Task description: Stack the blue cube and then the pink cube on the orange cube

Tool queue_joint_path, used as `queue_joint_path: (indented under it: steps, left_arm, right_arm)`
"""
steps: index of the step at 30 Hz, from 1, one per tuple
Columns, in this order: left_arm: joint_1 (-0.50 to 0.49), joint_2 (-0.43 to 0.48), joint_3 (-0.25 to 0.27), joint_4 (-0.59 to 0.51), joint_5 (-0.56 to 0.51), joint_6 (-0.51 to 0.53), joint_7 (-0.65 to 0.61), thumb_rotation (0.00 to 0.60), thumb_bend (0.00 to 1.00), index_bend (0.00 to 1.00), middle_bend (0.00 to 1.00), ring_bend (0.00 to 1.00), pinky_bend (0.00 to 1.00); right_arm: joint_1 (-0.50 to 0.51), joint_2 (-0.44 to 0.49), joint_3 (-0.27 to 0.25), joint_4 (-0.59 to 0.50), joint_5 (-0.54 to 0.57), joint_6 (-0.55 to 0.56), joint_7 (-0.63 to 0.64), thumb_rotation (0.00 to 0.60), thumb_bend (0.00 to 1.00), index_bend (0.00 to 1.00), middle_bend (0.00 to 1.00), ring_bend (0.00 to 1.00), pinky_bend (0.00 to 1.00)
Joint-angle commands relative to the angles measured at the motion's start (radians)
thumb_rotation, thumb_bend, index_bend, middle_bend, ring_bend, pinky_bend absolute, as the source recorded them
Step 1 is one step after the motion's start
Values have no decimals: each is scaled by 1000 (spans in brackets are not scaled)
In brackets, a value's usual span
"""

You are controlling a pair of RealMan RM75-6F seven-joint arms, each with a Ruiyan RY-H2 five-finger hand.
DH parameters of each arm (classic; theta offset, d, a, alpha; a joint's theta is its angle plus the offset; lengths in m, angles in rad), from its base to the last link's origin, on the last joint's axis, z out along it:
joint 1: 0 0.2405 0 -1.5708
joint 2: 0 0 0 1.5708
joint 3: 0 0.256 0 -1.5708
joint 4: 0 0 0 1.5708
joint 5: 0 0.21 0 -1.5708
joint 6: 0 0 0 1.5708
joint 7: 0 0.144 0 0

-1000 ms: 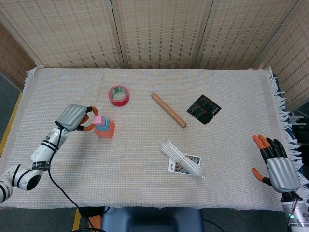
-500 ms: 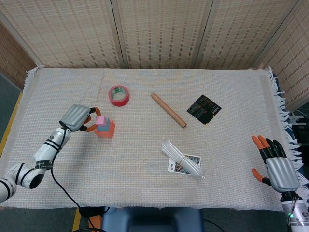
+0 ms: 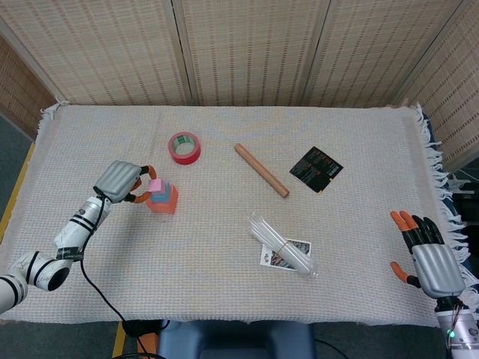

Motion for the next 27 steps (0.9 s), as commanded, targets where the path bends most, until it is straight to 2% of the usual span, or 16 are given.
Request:
queue_joint_path:
  steps: [1, 20, 27]
  left_arm:
    - [0, 1, 0, 0, -4, 3, 2, 600, 323, 492, 1000, 1000, 1000]
    - [-8, 7, 10, 0, -16, -5, 7, 600, 325, 480, 1000, 1000, 1000]
    - [-6, -1, 12, 6, -11, 11, 9, 600, 327, 233, 1000, 1000, 1000]
  right_arm:
    - [2, 1, 0, -2, 2, -3, -3, 600, 182, 0, 0, 0, 0]
    - [7, 1, 1, -10, 20, -18, -20, 600, 182, 0, 0, 0, 0]
    - [7, -1, 2, -5, 15, -15, -18, 600, 182, 0, 0, 0, 0]
